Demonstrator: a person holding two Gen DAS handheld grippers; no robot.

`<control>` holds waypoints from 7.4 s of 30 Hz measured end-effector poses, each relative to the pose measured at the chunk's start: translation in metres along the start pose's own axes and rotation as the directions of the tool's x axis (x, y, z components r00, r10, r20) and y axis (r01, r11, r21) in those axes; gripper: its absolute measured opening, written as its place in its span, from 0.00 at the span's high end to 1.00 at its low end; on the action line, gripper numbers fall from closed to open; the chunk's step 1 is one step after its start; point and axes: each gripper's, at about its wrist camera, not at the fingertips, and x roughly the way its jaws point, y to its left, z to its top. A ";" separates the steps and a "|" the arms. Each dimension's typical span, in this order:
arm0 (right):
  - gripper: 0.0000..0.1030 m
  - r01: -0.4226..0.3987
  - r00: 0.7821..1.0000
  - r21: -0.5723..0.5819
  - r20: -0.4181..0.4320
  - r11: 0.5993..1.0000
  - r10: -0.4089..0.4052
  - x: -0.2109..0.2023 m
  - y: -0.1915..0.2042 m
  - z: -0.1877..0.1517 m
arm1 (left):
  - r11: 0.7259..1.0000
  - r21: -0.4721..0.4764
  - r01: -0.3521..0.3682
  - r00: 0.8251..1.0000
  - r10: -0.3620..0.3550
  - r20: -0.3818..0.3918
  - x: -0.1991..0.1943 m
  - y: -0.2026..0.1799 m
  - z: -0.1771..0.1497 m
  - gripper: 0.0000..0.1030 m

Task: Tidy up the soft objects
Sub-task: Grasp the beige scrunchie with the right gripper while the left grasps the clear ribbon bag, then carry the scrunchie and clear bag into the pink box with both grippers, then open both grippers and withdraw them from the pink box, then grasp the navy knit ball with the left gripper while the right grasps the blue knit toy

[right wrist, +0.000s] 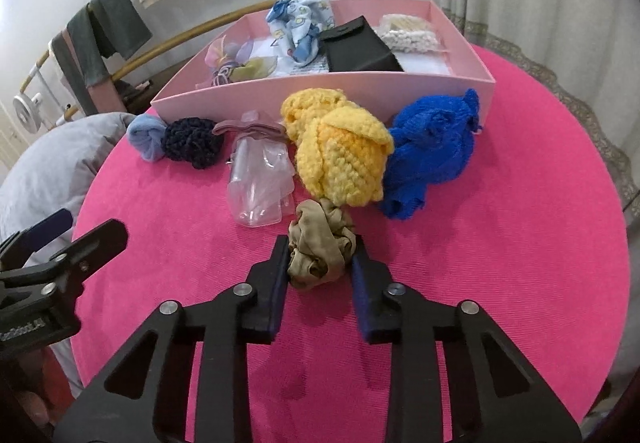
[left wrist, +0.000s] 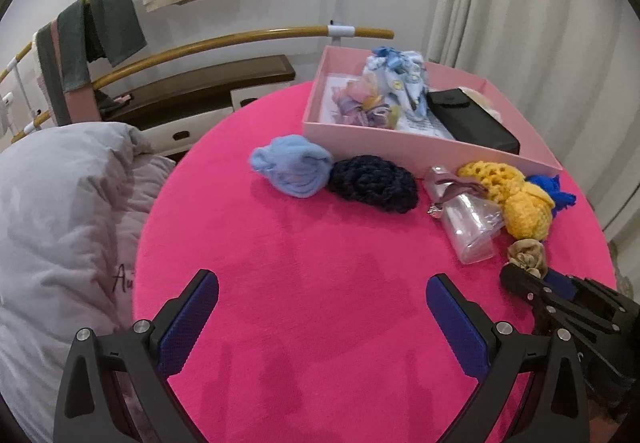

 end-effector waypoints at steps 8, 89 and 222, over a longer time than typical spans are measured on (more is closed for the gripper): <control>0.75 0.025 1.000 0.011 0.003 1.000 -0.025 -0.012 -0.024 -0.001 | 0.996 0.062 0.058 0.998 -0.057 -0.008 0.019 -0.041 0.010 0.00; 0.75 -0.042 0.966 -0.115 0.248 0.992 0.069 -0.092 -0.003 0.157 | 0.989 0.065 0.131 0.967 -0.142 0.214 -0.068 -0.027 0.131 0.70; 0.00 0.046 0.982 0.174 0.175 0.984 -0.077 -0.084 -0.088 0.015 | 0.995 0.012 0.099 0.994 -0.099 0.052 -0.019 -0.089 0.032 0.00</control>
